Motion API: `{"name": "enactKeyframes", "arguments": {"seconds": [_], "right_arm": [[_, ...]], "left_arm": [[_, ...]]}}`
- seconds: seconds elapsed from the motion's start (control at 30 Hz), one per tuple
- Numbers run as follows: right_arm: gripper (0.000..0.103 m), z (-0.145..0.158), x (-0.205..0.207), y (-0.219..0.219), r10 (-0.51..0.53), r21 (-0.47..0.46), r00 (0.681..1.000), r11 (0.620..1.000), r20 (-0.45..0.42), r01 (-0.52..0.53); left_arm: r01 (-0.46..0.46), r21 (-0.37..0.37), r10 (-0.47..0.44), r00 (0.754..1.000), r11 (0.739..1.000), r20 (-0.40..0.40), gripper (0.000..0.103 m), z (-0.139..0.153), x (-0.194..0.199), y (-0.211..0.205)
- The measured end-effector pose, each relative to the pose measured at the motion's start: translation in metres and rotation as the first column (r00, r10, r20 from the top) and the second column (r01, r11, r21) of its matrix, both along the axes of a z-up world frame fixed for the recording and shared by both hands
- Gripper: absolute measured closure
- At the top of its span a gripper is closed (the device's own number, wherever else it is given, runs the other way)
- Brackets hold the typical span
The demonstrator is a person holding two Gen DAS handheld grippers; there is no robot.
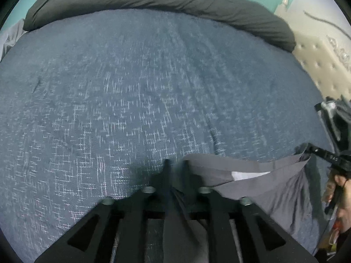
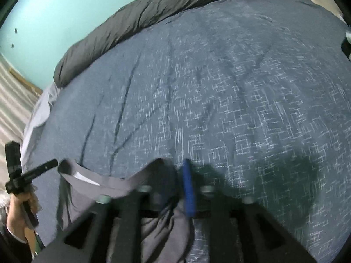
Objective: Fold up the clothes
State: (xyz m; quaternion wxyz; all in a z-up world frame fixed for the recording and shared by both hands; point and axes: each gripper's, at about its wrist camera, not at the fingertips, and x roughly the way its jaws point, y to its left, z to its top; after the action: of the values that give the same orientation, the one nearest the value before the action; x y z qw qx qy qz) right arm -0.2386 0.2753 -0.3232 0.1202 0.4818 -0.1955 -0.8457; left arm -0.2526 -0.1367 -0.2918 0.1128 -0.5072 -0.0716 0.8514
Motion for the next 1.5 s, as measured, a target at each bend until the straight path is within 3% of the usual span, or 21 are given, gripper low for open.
{"name": "enactKeyframes", "arguments": {"seconds": [0.03, 0.1, 0.23, 0.33, 0.53, 0.7, 0.73, 0.77, 0.83, 1.07, 1.1, 1.13, 1.17, 1.2, 1.43, 1.5], "right_arm": [[0.059, 0.000, 0.000, 0.003, -0.010, -0.023, 1.000, 1.000, -0.001, 0.010], [0.059, 0.004, 0.001, 0.007, -0.028, -0.064, 0.999, 0.998, -0.015, 0.027], [0.059, 0.012, 0.015, 0.012, -0.022, -0.079, 0.998, 0.997, -0.053, 0.017], [0.059, 0.014, 0.027, 0.017, -0.022, -0.082, 0.998, 0.996, -0.066, 0.016], [0.059, 0.006, 0.044, 0.026, -0.050, -0.116, 0.997, 0.992, -0.059, 0.043], [0.059, 0.002, 0.037, 0.007, -0.018, -0.094, 0.999, 0.995, -0.051, 0.013], [0.059, 0.001, 0.036, 0.006, -0.014, -0.097, 0.999, 0.995, -0.050, 0.010], [0.059, 0.000, 0.035, 0.005, -0.011, -0.100, 0.999, 0.995, -0.047, 0.007], [0.059, -0.003, 0.036, 0.003, -0.005, -0.100, 0.999, 0.995, -0.047, 0.001], [0.059, -0.007, 0.039, 0.005, -0.016, -0.108, 0.999, 0.994, -0.046, 0.011], [0.059, -0.008, 0.040, 0.006, -0.018, -0.109, 0.999, 0.994, -0.046, 0.013], [0.059, -0.008, 0.040, 0.006, -0.019, -0.109, 0.999, 0.994, -0.047, 0.014], [0.059, -0.009, 0.041, 0.007, -0.020, -0.110, 0.999, 0.994, -0.048, 0.015], [0.059, -0.009, 0.041, 0.007, -0.021, -0.112, 0.999, 0.994, -0.048, 0.015], [0.059, -0.006, 0.044, 0.004, -0.003, -0.100, 0.999, 0.995, -0.053, -0.002], [0.059, -0.004, 0.044, 0.003, 0.001, -0.094, 0.998, 0.996, -0.056, -0.007]], "left_arm": [[-0.001, 0.016, 0.001, 1.000, 1.000, -0.003, 0.073, 0.002, 0.002, -0.003], [0.003, 0.030, -0.003, 1.000, 1.000, -0.014, 0.073, 0.005, 0.008, -0.007], [0.043, -0.030, -0.044, 0.998, 0.999, -0.045, 0.073, 0.001, 0.025, -0.006], [0.062, -0.036, -0.063, 0.997, 0.997, -0.035, 0.073, -0.010, 0.032, -0.004], [0.088, -0.022, -0.089, 0.995, 0.996, -0.038, 0.073, -0.020, 0.026, 0.013], [0.120, -0.063, -0.122, 0.992, 0.991, -0.030, 0.073, -0.022, 0.020, 0.022], [0.124, -0.074, -0.127, 0.991, 0.990, -0.030, 0.077, -0.023, 0.018, 0.023], [0.127, -0.082, -0.130, 0.991, 0.988, -0.030, 0.090, -0.023, 0.018, 0.024], [0.134, -0.091, -0.137, 0.990, 0.987, -0.031, 0.099, -0.024, 0.016, 0.026], [0.130, -0.088, -0.133, 0.991, 0.988, -0.032, 0.103, -0.020, 0.017, 0.024], [0.122, -0.084, -0.124, 0.992, 0.989, -0.031, 0.100, -0.017, 0.020, 0.022], [0.121, -0.082, -0.123, 0.992, 0.989, -0.029, 0.087, -0.015, 0.023, 0.023], [0.124, -0.080, -0.127, 0.992, 0.989, -0.026, 0.064, -0.013, 0.025, 0.025], [0.128, -0.079, -0.130, 0.991, 0.989, -0.024, 0.056, -0.012, 0.028, 0.027], [0.151, -0.144, -0.157, 0.987, 0.978, -0.032, 0.053, -0.018, 0.021, 0.047], [0.151, -0.157, -0.158, 0.987, 0.976, -0.033, 0.061, -0.020, 0.019, 0.049]]}}
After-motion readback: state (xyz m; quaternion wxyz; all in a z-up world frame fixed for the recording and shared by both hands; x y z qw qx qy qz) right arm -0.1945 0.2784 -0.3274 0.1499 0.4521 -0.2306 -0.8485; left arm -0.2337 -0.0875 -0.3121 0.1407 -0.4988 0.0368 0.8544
